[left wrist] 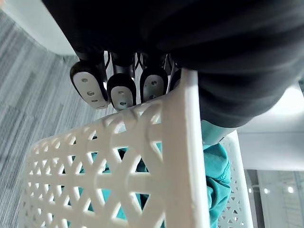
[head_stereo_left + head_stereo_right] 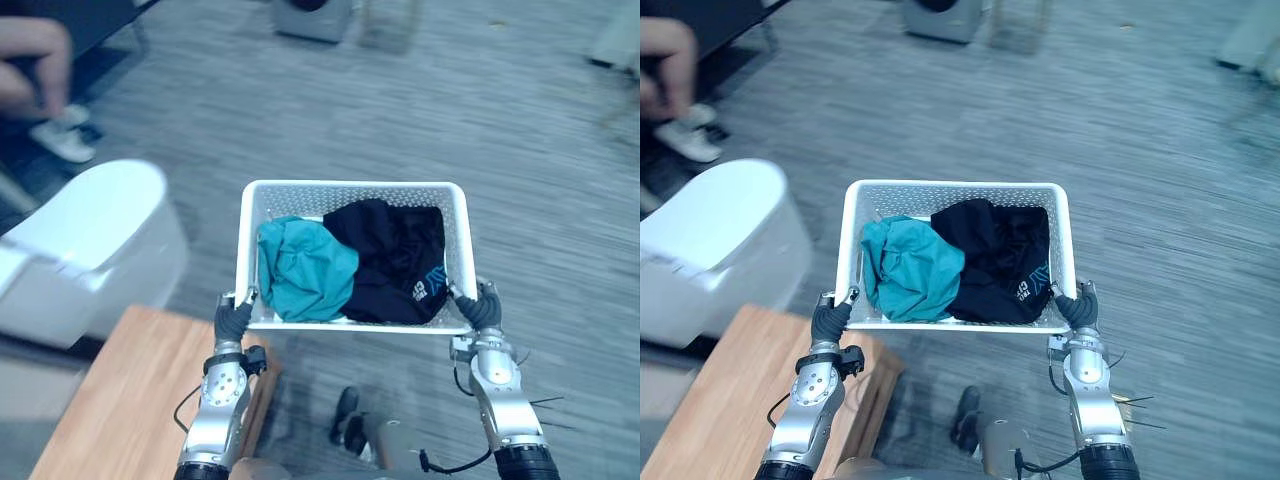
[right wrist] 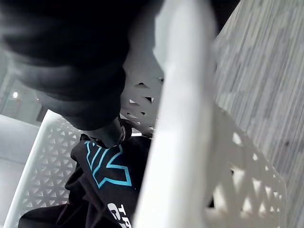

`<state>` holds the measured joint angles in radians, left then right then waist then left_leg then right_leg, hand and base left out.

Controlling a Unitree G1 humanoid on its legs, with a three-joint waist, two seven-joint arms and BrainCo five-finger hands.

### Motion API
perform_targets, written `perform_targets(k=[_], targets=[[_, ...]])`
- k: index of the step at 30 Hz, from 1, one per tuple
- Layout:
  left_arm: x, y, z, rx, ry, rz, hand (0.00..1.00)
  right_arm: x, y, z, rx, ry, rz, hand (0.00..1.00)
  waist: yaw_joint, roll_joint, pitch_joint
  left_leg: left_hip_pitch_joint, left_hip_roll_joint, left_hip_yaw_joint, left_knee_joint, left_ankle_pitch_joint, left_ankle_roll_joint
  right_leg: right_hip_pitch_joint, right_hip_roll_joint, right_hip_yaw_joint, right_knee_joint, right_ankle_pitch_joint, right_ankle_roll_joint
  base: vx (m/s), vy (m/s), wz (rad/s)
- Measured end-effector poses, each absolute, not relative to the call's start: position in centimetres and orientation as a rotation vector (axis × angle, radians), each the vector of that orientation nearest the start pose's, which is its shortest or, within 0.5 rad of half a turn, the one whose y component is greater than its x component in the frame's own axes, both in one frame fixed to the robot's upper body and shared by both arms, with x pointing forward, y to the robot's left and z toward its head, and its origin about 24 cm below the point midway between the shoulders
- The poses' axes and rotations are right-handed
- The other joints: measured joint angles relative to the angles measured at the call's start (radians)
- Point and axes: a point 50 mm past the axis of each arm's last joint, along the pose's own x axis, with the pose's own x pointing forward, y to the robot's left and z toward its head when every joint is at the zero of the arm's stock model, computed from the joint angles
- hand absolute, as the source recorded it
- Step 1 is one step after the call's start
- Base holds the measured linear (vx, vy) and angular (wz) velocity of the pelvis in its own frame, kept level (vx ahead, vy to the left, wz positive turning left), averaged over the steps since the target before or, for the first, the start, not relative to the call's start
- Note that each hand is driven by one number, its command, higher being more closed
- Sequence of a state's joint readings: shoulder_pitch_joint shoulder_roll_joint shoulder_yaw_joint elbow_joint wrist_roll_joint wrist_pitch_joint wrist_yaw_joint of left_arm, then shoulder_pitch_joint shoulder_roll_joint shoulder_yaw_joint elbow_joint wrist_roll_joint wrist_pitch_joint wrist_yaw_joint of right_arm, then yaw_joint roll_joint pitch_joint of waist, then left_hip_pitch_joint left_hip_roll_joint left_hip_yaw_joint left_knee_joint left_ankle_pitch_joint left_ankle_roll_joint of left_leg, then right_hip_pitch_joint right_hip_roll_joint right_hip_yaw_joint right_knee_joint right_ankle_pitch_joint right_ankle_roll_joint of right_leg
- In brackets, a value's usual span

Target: Pick up the laundry basket with both hands and put the clothes into the washing machine.

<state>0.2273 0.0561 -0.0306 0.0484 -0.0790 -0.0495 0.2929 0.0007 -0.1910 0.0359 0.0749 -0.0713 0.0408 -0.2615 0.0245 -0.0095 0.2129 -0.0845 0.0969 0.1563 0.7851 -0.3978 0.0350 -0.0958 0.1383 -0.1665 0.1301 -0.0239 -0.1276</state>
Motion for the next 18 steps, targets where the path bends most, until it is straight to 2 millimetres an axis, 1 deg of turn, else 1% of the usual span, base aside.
perform_targets(k=[1, 2, 3, 4, 5, 6, 7, 8, 9, 10, 11, 12, 13, 14, 15, 16, 17, 18], targets=[[19.5, 18.0, -1.5, 0.006, 0.229, 0.33, 1.0, 25.1, -19.4, 2.7, -0.287, 0.084, -0.228, 1.0, 0.012, 0.002, 0.0, -0.064, -0.053, -0.049, -0.057, 0.005, -0.008, 0.029, 0.0, 0.034, -0.046, 0.0, 0.002, 0.08, 0.007, -1.42], [19.5, 18.0, -1.5, 0.004, 0.228, 0.328, 1.0, 25.0, -19.5, 2.7, -0.291, 0.087, -0.229, 1.0, 0.019, 0.004, 0.0, -0.097, -0.073, -0.071, -0.094, 0.011, -0.019, 0.044, 0.0, 0.046, -0.077, 0.0, 0.013, 0.08, 0.021, -1.26], [19.5, 17.7, -1.5, -0.009, 0.23, 0.33, 1.0, 25.0, -19.7, 2.7, -0.3, 0.089, -0.23, 1.0, 0.023, 0.03, -0.005, -0.16, -0.062, -0.11, -0.215, 0.043, -0.066, 0.065, 0.013, 0.059, -0.106, -0.019, 0.055, 0.19, 0.019, -1.31], [19.7, 17.3, -1.2, -0.031, 0.212, 0.333, 1.0, 25.1, -20.1, 3.1, -0.322, 0.074, -0.228, 1.0, 0.047, 0.065, 0.011, -0.201, -0.031, -0.105, -0.291, 0.104, -0.122, 0.012, 0.013, 0.08, 0.135, -0.055, -0.042, 0.24, 0.009, -1.13], [19.7, 17.3, -1.3, -0.027, 0.216, 0.327, 1.0, 24.9, -20.4, 2.8, -0.325, 0.085, -0.235, 1.0, 0.044, 0.075, 0.018, -0.216, -0.022, -0.095, -0.274, 0.149, -0.128, 0.035, 0.01, 0.093, 0.13, -0.123, 0.007, 0.3, 0.019, -0.77], [19.6, 16.8, -2.1, -0.038, 0.257, 0.318, 1.0, 24.4, -21.1, 1.9, -0.328, 0.132, -0.262, 1.0, 0.043, 0.094, 0.012, -0.215, -0.01, -0.097, -0.296, 0.214, -0.113, 0.071, 0.013, 0.082, 0.106, -0.135, 0.009, 0.22, 0.026, -0.19], [19.6, 16.8, -2.1, -0.04, 0.26, 0.319, 1.0, 24.3, -21.1, 1.8, -0.33, 0.14, -0.26, 1.0, 0.041, 0.095, 0.007, -0.215, -0.014, -0.09, -0.316, 0.23, -0.111, 0.077, 0.003, 0.082, 0.088, -0.137, 0.012, 0.27, 0.063, -0.06], [20.0, 16.6, -1.8, -0.045, 0.25, 0.314, 1.0, 24.3, -21.3, 1.8, -0.333, 0.14, -0.264, 1.0, 0.039, 0.1, 0.002, -0.236, -0.009, -0.042, -0.342, 0.233, -0.112, 0.075, -0.006, 0.081, 0.062, -0.145, 0.03, 0.22, 0.053, 0.04], [20.0, 16.5, -1.7, -0.05, 0.244, 0.314, 1.0, 24.3, -21.3, 1.8, -0.332, 0.14, -0.267, 1.0, 0.042, 0.098, 0.003, -0.25, -0.007, -0.006, -0.354, 0.232, -0.11, 0.074, -0.012, 0.08, 0.053, -0.15, 0.037, 0.28, 0.08, 0.11], [19.9, 16.3, -1.8, -0.053, 0.252, 0.314, 1.0, 24.3, -21.2, 1.8, -0.329, 0.141, -0.266, 1.0, 0.045, 0.091, 0.003, -0.255, -0.006, 0.016, -0.347, 0.228, -0.1, 0.077, -0.021, 0.079, 0.064, -0.171, 0.05, 0.31, 0.087, 0.15], [19.5, 16.4, -2.2, -0.051, 0.273, 0.321, 1.0, 24.1, -21.0, 1.5, -0.317, 0.151, -0.264, 1.0, 0.046, 0.069, -0.003, -0.248, -0.023, 0.05, -0.329, 0.207, -0.062, 0.078, -0.048, 0.071, 0.106, -0.217, 0.083, 0.36, 0.096, 0.31], [19.2, 16.5, -2.3, -0.046, 0.284, 0.32, 1.0, 23.6, -21.0, 1.1, -0.305, 0.17, -0.27, 1.0, 0.046, 0.043, -0.006, -0.225, -0.06, 0.071, -0.337, 0.191, -0.032, 0.082, -0.087, 0.055, 0.16, -0.268, 0.14, 0.46, 0.1, 0.41], [19.0, 16.4, -2.5, -0.045, 0.293, 0.313, 1.0, 23.2, -21.1, 0.7, -0.308, 0.188, -0.275, 1.0, 0.047, 0.032, -0.009, -0.172, -0.083, 0.078, -0.38, 0.188, -0.024, 0.055, -0.11, 0.055, 0.287, -0.288, 0.173, 0.51, 0.119, 0.38], [18.7, 16.5, -2.8, -0.04, 0.308, 0.306, 1.0, 23.0, -21.0, 0.2, -0.305, 0.21, -0.27, 1.0, 0.045, 0.02, -0.006, -0.113, -0.1, 0.095, -0.406, 0.247, 0.079, -0.014, -0.146, 0.055, 0.543, -0.3, 0.215, 0.63, 0.123, 0.32], [18.5, 16.8, -3.1, -0.021, 0.328, 0.297, 1.0, 22.7, -20.9, -0.5, -0.295, 0.239, -0.272, 1.0, 0.043, 0.004, -0.01, -0.069, -0.12, 0.087, -0.408, 0.219, 0.093, -0.068, -0.185, 0.041, 0.723, -0.253, 0.247, 0.63, 0.094, 0.38], [18.5, 16.8, -3.1, -0.008, 0.336, 0.287, 1.0, 22.1, -20.9, -1.3, -0.292, 0.274, -0.276, 1.0, 0.037, 0.001, -0.009, -0.002, -0.14, 0.063, -0.421, 0.187, 0.099, -0.125, -0.243, 0.013, 0.906, -0.255, 0.188, 0.54, 0.042, 0.41], [18.5, 16.8, -3.1, -0.005, 0.336, 0.283, 1.0, 21.9, -20.9, -1.5, -0.292, 0.286, -0.277, 1.0, 0.03, 0.005, -0.008, 0.03, -0.143, 0.053, -0.431, 0.174, 0.102, -0.143, -0.265, 0.0, 0.95, -0.265, 0.159, 0.55, 0.025, 0.52], [18.5, 16.9, -3.1, 0.001, 0.334, 0.282, 1.0, 21.9, -20.8, -1.7, -0.288, 0.293, -0.277, 1.0, 0.011, 0.017, -0.008, 0.086, -0.142, 0.024, -0.459, 0.159, 0.099, -0.179, -0.299, -0.026, 0.957, -0.276, 0.134, 0.67, -0.008, 0.58]])
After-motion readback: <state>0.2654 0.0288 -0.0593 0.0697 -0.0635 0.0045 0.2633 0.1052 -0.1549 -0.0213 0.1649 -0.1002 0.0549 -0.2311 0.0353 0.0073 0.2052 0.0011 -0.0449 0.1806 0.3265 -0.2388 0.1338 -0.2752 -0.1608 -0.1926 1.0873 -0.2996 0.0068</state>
